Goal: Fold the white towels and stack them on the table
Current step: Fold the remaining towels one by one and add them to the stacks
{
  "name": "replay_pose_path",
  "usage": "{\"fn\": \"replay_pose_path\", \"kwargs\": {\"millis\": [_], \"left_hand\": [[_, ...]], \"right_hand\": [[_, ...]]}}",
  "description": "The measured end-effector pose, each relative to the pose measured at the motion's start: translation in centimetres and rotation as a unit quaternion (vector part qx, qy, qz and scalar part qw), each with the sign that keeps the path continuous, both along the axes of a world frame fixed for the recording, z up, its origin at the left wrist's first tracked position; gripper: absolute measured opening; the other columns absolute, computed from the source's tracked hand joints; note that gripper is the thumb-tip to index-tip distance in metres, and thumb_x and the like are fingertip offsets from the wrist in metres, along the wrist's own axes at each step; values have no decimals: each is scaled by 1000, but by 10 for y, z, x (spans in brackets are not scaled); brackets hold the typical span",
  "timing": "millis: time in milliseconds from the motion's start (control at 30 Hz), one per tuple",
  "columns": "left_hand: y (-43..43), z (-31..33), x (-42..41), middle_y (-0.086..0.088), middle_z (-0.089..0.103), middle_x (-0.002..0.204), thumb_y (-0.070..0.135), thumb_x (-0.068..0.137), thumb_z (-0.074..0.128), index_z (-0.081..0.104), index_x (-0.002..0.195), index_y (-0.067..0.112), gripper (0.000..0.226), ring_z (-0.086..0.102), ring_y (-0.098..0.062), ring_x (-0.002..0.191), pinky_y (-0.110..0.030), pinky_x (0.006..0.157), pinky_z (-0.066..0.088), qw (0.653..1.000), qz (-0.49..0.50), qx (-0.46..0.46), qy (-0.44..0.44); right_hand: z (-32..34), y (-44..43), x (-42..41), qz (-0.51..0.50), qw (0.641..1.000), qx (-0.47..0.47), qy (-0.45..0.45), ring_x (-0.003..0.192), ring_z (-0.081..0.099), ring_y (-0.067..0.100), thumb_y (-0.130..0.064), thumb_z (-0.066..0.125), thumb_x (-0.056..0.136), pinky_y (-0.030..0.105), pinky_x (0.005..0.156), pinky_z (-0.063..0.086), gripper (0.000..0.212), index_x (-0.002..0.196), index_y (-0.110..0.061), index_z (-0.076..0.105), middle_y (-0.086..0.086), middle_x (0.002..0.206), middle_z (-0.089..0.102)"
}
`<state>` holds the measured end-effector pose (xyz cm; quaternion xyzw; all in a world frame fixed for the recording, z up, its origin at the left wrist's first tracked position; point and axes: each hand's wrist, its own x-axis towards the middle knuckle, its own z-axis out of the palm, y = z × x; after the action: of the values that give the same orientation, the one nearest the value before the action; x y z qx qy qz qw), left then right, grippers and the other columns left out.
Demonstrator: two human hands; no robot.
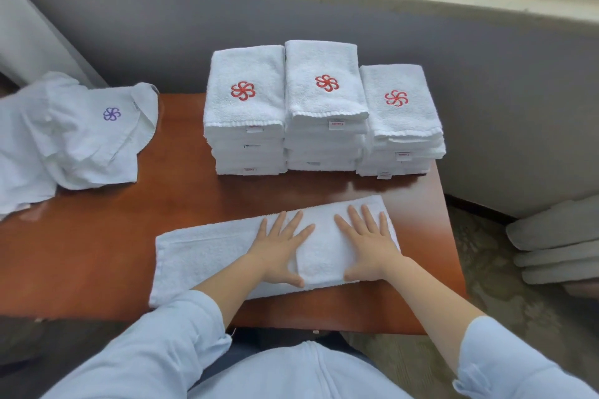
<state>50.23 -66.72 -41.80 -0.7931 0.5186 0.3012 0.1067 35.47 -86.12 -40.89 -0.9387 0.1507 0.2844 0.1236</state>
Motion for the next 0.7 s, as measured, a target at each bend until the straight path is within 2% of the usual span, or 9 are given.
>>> {"fn": "replay_pose_path", "kwargs": {"millis": [133, 233, 333, 467, 567, 633, 700], "left_hand": [[37, -3, 27, 6, -34, 157, 73, 81, 55, -23, 149, 42, 108, -29, -22, 146, -57, 118, -11, 998, -60, -13, -4], [67, -9, 56, 6, -37, 154, 69, 89, 44, -19, 152, 39, 94, -29, -20, 146, -55, 118, -13, 992, -126, -22, -24], [98, -10, 91, 6, -36, 153, 67, 93, 40, -16, 154, 37, 88, -28, -19, 147, -50, 120, -11, 982, -185, -33, -22], [143, -8, 137, 2, -29, 159, 61, 97, 41, -13, 155, 37, 83, -23, -22, 149, -45, 121, -5, 968, -248, -33, -17], [178, -8, 171, 1, -27, 161, 51, 102, 39, -9, 154, 40, 72, -17, -24, 150, -41, 122, -1, 957, -284, -51, -12], [198, -9, 191, 0, -20, 163, 39, 106, 37, 0, 155, 42, 62, -12, -24, 152, -39, 123, 4, 947, -311, -78, -6], [213, -9, 203, 3, -8, 165, 27, 106, 37, 14, 154, 45, 56, -2, -22, 153, -36, 121, 15, 940, -321, -113, 9]], "right_hand": [[-1, 43, -1, -60, 997, 19, -43, 141, -39, 25, -60, 49, 86, 53, 115, -23, 96, 155, -37, -15, 2, 159, -33], [-12, 89, 9, -100, 991, -19, -85, 137, -43, 23, -64, 31, 96, 51, 113, -26, 79, 155, -37, -15, 1, 159, -34], [-26, 146, 31, -165, 978, -67, -107, 136, -44, 23, -61, 23, 99, 51, 111, -29, 73, 153, -36, -19, 1, 159, -34], [-36, 228, 60, -233, 963, -73, -114, 137, -43, 22, -58, 23, 99, 48, 107, -34, 72, 154, -34, -16, 1, 160, -31], [-38, 284, 84, -254, 958, -63, -116, 141, -39, 23, -53, 25, 100, 48, 112, -28, 71, 154, -34, -18, 1, 160, -31], [-37, 318, 97, -254, 956, -57, -131, 147, -29, 25, -46, 28, 101, 48, 116, -22, 66, 156, -36, -8, 2, 162, -25], [-33, 347, 102, -246, 956, -32, -159, 150, -20, 24, -33, 36, 101, 45, 117, -19, 62, 157, -38, 9, 1, 165, -17]]}}
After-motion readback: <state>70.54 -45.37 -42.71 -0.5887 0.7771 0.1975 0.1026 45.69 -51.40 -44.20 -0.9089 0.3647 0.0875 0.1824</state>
